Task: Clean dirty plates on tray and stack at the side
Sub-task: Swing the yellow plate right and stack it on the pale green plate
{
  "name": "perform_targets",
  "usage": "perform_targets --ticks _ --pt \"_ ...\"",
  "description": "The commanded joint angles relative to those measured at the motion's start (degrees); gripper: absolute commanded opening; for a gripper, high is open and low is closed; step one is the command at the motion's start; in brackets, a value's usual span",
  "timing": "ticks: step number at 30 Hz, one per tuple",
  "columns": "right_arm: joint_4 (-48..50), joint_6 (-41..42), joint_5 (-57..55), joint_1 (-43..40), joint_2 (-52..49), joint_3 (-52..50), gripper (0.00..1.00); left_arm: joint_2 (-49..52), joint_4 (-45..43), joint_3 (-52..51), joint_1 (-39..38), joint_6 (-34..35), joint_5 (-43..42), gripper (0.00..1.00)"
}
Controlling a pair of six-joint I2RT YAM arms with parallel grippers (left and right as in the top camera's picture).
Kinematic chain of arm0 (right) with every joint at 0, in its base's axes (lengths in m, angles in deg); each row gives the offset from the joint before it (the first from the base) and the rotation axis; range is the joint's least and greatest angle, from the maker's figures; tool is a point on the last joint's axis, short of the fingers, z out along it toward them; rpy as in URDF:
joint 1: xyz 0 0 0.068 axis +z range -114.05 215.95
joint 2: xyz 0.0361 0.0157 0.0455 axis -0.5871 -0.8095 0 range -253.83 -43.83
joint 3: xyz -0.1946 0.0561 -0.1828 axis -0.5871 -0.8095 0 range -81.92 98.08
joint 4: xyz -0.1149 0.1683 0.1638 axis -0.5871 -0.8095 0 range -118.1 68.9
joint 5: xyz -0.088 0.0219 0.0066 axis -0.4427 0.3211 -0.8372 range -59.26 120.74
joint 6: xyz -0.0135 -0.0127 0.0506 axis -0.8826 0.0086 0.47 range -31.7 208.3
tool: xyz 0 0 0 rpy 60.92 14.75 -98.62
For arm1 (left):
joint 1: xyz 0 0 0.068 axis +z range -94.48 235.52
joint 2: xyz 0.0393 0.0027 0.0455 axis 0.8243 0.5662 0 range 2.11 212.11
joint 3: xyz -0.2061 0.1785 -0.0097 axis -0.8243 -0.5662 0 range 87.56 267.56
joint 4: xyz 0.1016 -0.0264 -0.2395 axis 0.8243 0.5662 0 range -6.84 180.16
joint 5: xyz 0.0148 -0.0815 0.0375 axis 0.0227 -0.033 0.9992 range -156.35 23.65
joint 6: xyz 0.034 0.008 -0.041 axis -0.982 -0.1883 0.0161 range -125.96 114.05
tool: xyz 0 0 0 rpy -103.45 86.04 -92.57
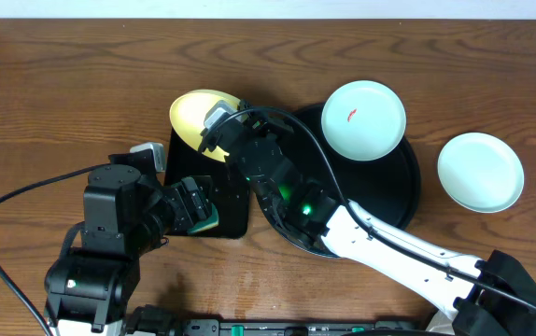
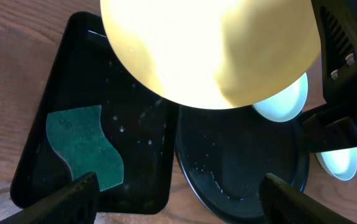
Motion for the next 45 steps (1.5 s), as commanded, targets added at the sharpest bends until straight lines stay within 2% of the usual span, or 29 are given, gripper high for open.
perform_targets --ticks 1,18,23,26,31,33,36,42,45 --pt "0.2 -0.3 -1.0 0.5 1.1 1.0 0.01 0.1 0.2 1.2 0.3 -0.3 -0.3 0.82" --pt "0.0 -0.1 -1.5 0.4 1.1 1.0 0.01 0.1 0.2 1.2 0.3 -0.3 -0.3 0.83" --pt "0.7 -0.9 -5.7 0.3 1.1 1.0 0.01 0.1 0.2 1.2 0.3 -0.3 -0.3 0.83" --pt "-5.2 5.4 -4.1 -0.1 1.1 1.0 0.01 0.1 0.2 1.2 0.3 -0.3 -0.3 0.83" --pt "-21.3 23.5 1.0 -2.4 1.1 1.0 0.01 0.1 0.2 1.2 0.3 -0.3 -0.3 0.83" --pt "-26.3 31.1 7.3 -4.0 1.3 1.0 0.01 0.1 0.2 1.2 0.3 -0.3 -0.2 0.83" --pt "-30.7 36.7 19.1 -7.3 3.3 1.0 0.01 0.1 0.2 1.2 0.3 -0.3 -0.3 0.83" --pt "-40.8 45.5 43.2 -23.1 12.5 1.0 0.01 0.1 0.2 1.2 0.3 -0.3 -0.3 0.83" --pt "-46.2 46.2 48.1 -34.6 16.0 1.0 0.01 0.1 0.2 1.2 0.3 -0.3 -0.3 0.83"
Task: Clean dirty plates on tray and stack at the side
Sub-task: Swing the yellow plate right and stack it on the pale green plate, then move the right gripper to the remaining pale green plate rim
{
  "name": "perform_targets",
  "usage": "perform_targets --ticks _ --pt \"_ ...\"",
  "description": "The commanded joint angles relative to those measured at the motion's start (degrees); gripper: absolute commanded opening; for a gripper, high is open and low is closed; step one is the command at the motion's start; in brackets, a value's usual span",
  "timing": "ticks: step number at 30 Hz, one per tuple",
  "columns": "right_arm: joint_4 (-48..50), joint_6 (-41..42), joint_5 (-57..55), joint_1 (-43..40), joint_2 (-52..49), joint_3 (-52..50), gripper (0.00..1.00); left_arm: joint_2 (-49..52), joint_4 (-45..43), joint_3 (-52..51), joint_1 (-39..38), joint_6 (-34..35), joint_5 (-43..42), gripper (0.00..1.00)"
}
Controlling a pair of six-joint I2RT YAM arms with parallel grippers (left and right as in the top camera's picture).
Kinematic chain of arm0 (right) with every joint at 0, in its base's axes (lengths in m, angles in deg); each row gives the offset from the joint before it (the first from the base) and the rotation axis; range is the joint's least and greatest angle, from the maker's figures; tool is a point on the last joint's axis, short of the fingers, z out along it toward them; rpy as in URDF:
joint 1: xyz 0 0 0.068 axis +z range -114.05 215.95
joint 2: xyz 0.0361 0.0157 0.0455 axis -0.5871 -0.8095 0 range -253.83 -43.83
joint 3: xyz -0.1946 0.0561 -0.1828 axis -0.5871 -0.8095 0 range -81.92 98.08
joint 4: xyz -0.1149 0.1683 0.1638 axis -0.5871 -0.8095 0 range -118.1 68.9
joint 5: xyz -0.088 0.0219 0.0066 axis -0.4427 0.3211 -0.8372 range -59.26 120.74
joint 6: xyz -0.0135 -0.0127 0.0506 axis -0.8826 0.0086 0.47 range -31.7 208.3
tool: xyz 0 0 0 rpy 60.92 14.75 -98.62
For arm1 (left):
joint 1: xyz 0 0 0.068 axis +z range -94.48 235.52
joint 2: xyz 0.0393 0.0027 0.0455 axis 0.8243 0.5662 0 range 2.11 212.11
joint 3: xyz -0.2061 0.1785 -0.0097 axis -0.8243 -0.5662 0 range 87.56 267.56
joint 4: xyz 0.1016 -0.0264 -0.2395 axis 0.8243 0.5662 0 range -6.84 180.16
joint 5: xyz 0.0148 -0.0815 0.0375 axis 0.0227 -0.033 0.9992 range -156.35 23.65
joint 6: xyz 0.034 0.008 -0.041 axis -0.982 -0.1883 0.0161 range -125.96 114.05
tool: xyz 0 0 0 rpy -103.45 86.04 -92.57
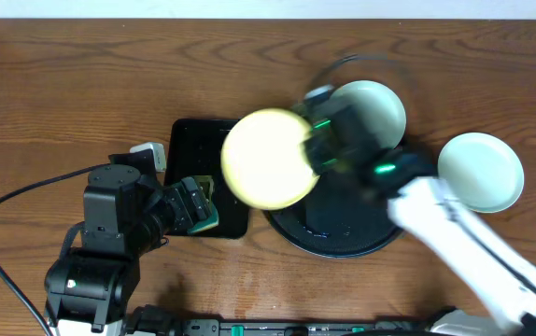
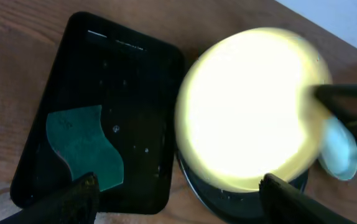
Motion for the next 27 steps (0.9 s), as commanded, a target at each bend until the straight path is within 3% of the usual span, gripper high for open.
perform_targets --ticks 1,7,13,17,25,26,27 --pt "-4.2 5.5 11.4 -12.0 4.5 0.6 0.01 0.1 0.2 1.2 0.3 -0.3 -0.3 0.83" --pt "-13.4 5.4 10.8 -36.2 3.3 0.5 0.01 0.1 0.2 1.2 0.3 -0.3 -0.3 0.83" --pt "-14.6 7.2 7.0 -52.6 -2.5 0.5 0.01 0.1 0.2 1.2 0.3 -0.3 -0.3 0.83" --pt "-13.6 11.5 1.0 -59.4 -8.6 0.5 0.01 0.1 0.2 1.2 0.3 -0.3 -0.3 0.83" --pt "-12.9 10.1 0.7 -63.2 -13.6 0.5 0.01 0.1 0.2 1.2 0.3 -0.3 -0.2 0.83" --pt "-12.9 10.1 -0.1 -63.2 -13.6 0.5 0.02 0.1 0.2 1.2 0.3 -0.3 -0.2 0.83" --pt "-12.9 10.1 -0.9 -63.2 -13.4 0.5 0.12 0.1 0.2 1.2 0.3 -0.3 -0.3 0.83"
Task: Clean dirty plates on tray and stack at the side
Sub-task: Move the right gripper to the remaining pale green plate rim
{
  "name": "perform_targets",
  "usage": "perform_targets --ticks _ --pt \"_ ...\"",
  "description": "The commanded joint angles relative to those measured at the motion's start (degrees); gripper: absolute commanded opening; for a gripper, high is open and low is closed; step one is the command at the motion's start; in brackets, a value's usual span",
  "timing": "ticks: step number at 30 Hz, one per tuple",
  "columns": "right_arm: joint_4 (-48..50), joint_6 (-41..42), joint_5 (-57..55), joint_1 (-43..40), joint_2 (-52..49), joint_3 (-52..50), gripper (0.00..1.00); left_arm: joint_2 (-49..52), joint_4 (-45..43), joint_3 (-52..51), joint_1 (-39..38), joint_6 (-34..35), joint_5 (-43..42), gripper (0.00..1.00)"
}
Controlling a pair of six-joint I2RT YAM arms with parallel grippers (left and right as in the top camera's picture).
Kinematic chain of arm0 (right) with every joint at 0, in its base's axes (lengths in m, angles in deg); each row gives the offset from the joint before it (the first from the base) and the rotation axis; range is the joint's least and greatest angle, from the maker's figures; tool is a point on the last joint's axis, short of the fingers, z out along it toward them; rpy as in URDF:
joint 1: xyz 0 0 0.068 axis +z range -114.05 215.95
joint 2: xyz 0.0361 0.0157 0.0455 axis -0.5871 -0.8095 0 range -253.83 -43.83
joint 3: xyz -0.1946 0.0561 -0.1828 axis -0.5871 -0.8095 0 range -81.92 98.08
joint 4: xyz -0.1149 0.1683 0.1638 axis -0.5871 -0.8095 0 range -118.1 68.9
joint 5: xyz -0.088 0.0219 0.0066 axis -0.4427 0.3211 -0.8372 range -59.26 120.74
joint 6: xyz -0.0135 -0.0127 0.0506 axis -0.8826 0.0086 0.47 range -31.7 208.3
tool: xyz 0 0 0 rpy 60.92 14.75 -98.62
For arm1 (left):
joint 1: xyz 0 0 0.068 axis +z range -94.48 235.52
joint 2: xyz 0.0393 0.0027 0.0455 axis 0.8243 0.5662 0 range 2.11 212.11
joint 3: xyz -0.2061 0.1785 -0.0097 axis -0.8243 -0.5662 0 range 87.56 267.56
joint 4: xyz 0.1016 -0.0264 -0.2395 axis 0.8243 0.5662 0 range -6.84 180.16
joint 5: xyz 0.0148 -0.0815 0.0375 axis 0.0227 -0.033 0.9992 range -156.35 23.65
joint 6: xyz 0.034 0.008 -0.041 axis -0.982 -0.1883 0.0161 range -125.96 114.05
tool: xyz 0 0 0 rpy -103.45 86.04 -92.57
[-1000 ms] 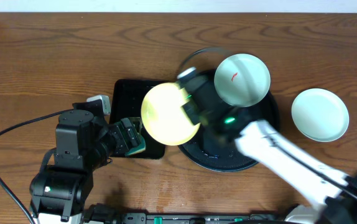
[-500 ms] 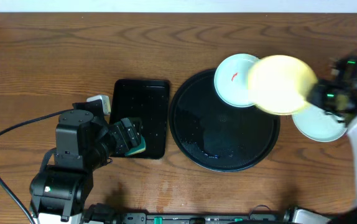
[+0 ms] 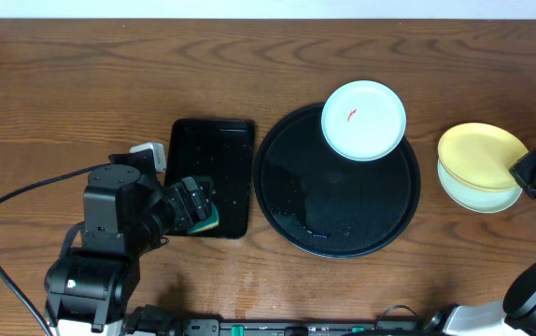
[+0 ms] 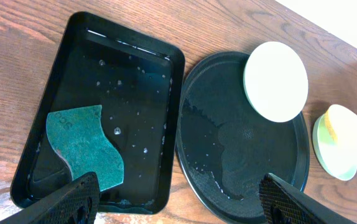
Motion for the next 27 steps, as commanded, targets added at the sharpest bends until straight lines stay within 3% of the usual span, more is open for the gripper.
perform_targets --ticks 1,3,6,9,12,16,21,24,27 --pt "0.0 0.2 -2.1 -0.2 0.6 0.3 0.26 0.1 0.2 1.2 0.3 -0.3 -0.3 0.83" --pt "0.2 -1.0 1.1 -0.1 1.8 0.9 0.36 0.1 0.2 1.2 0.3 -0.3 -0.3 0.83" --pt "2.4 -6.7 13.3 1.3 5.0 1.6 0.42 0.1 0.2 1.2 0.3 -0.3 -0.3 0.83" --pt "4.5 -9.6 23.6 5.0 9.5 1.8 0.44 0.1 0.2 1.2 0.3 -0.3 -0.3 0.83" --pt "4.0 -12.1 26.6 11.2 13.1 1.8 0.43 0.1 0.2 1.2 0.3 -0.3 -0.3 0.83" --pt "2.0 -13.9 23.3 22.4 13.8 1.7 0.43 0.1 0.2 1.2 0.3 -0.3 -0.3 0.83" --pt "4.3 -13.7 3.1 35.5 8.8 0.5 0.49 0.1 0.2 1.2 0.3 -0.3 -0.3 0.83" --pt "8.6 -12.9 -6.0 39.3 3.5 0.5 0.53 0.1 0.2 1.2 0.3 -0.3 -0.3 0.83" --pt "12.9 -12.9 -7.5 39.8 -1.3 0.5 0.49 0.1 0.2 1.2 0.3 -0.3 -0.3 0.83"
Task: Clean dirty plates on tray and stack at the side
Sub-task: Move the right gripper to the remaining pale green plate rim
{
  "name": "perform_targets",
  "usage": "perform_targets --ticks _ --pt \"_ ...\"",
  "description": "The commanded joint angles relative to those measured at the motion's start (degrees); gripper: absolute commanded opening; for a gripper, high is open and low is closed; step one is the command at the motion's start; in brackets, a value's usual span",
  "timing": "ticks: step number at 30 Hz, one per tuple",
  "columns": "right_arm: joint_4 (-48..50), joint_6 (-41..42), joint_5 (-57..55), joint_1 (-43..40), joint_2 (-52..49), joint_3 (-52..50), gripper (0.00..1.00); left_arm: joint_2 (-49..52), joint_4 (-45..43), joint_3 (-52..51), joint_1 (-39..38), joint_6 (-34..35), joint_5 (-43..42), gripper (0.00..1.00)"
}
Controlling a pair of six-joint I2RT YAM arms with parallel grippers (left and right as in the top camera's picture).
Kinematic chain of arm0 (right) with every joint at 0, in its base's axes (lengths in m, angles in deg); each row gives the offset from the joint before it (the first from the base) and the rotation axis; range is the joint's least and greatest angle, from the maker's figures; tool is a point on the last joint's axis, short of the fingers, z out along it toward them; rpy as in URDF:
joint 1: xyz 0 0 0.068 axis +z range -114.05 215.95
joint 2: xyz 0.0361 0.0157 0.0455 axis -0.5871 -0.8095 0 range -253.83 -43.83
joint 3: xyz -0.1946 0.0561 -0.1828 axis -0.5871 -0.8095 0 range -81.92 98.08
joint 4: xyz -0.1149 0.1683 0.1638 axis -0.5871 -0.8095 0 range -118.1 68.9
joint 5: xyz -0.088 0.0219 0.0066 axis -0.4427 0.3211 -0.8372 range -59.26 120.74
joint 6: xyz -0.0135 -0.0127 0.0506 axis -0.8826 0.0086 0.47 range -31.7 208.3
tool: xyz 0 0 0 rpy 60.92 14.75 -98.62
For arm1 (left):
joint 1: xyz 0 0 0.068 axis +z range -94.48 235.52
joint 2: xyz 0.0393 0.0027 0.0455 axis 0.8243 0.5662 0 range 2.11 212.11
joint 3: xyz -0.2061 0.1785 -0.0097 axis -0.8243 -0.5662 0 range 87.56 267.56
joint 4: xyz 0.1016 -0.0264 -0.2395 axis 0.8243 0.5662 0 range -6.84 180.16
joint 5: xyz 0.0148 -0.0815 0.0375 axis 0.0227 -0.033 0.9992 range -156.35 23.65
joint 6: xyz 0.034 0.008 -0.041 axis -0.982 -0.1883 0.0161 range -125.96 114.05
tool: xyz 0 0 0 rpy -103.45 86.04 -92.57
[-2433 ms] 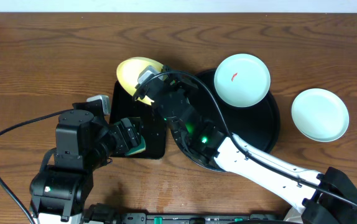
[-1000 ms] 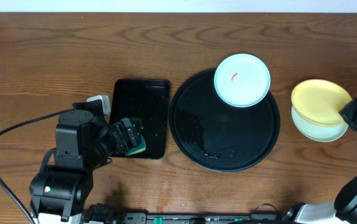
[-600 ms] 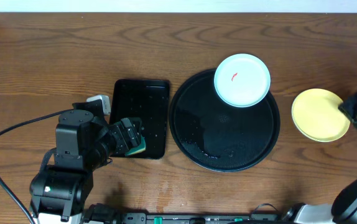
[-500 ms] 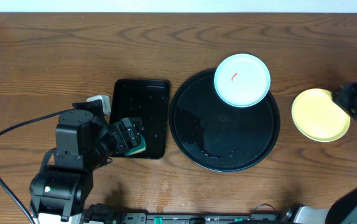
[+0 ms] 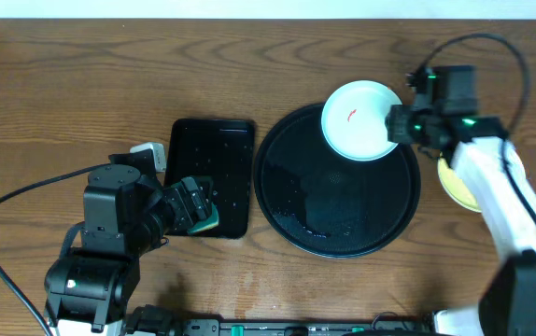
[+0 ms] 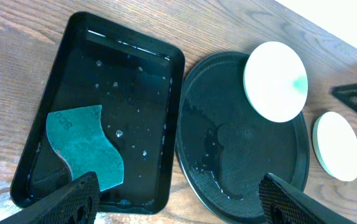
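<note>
A pale mint plate with a red smear lies on the far right part of the round black tray. My right gripper is at that plate's right rim; its jaws are too small to read. The yellow plate rests on the side stack at the right, mostly hidden by my right arm. My left gripper hangs open over the near end of the rectangular black tray, just above the green sponge. The left wrist view shows the plate and the stack.
The rectangular tray holds water droplets, and the round tray is wet too. A cable loops over the wood at the far left and another arcs above my right arm. Bare wooden table runs along the far side.
My right gripper has left the yellow plate on the stack at the right and now stands at the right rim of the smeared plate on the round tray. The left arm has not moved.
My right gripper first held the yellow plate over the rectangular tray beside the sponge. It then had the plate over the round tray's left side, and then on top of the mint plate at the right. Now it is at the smeared plate.
</note>
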Motion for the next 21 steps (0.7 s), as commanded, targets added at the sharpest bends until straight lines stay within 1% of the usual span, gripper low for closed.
perform_targets --ticks 1,4,9,12,14,15,16,17,21 --pt "2.5 0.1 -8.6 -0.1 -4.6 -0.7 0.47 0.1 0.2 1.2 0.3 -0.3 -0.3 0.83" --pt "4.9 3.0 -7.7 -0.9 -8.3 -0.7 0.45 0.1 0.2 1.2 0.3 -0.3 -0.3 0.83" --pt "8.5 3.4 -0.7 -1.4 -13.0 -0.7 0.44 0.1 0.2 1.2 0.3 -0.3 -0.3 0.83" --pt "9.4 4.6 -2.4 -1.5 -15.5 -0.7 0.44 0.1 0.2 1.2 0.3 -0.3 -0.3 0.83" --pt "10.4 5.0 -2.8 -1.5 -17.2 -0.7 0.40 0.1 0.2 1.2 0.3 -0.3 -0.3 0.83" --pt "11.0 5.5 -2.7 -1.5 -18.1 -0.7 0.30 0.1 0.2 1.2 0.3 -0.3 -0.3 0.83" --pt "11.0 5.5 -2.5 -1.4 -18.6 -0.7 0.06 0.1 0.2 1.2 0.3 -0.3 -0.3 0.83" --pt "10.5 5.5 -2.1 -1.4 -18.6 -0.7 0.01 0.1 0.2 1.2 0.3 -0.3 -0.3 0.83" --pt "8.0 7.0 -0.9 -1.3 -15.9 -0.7 0.01 0.1 0.2 1.2 0.3 -0.3 -0.3 0.83"
